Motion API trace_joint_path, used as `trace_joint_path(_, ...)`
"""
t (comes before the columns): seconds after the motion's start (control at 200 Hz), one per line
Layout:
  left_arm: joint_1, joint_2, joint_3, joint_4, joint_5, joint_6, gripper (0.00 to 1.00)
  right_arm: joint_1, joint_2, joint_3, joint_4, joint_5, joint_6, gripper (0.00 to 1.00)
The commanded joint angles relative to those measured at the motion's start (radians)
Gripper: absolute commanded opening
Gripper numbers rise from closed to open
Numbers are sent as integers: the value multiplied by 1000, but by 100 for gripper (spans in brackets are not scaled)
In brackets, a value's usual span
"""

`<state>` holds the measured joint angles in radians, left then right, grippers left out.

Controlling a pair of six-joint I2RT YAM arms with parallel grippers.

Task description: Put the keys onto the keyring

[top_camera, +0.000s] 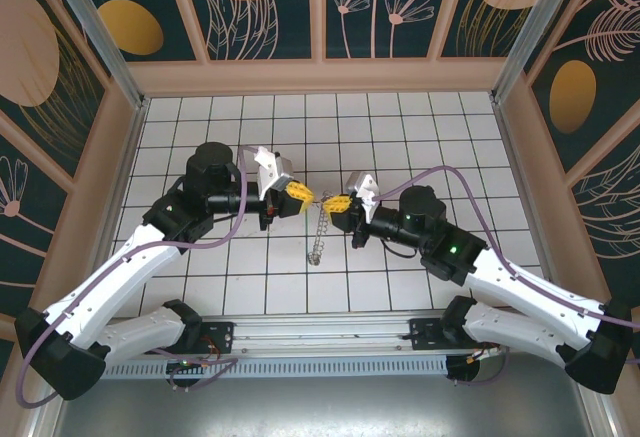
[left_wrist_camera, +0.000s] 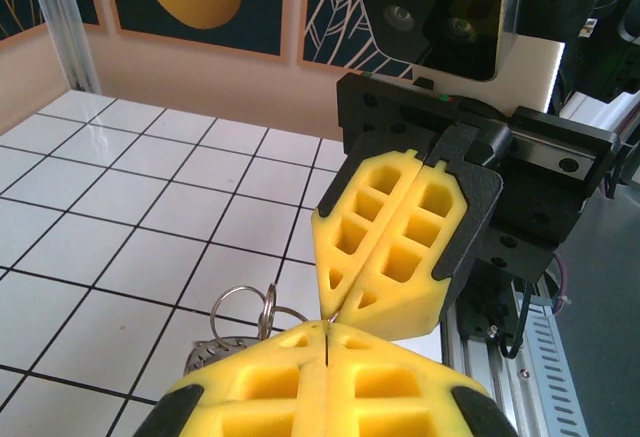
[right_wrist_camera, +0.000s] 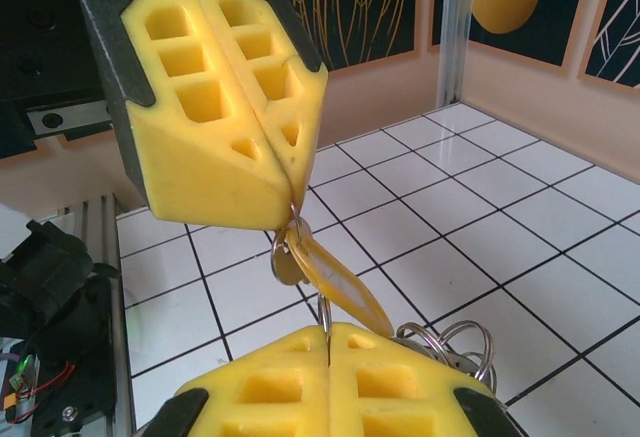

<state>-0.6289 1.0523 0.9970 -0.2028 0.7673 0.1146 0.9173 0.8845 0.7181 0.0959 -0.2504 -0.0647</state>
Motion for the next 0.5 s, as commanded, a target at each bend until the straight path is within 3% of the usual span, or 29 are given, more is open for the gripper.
trace_joint_path(0.0, -5, -24, 26, -16, -21, 27, 0, -10, -13, 32, 17, 35, 14, 0)
trace_joint_path(0.495, -5, -62, 7, -38, -41, 26, 0, -11, -9, 24, 45, 53, 22, 0)
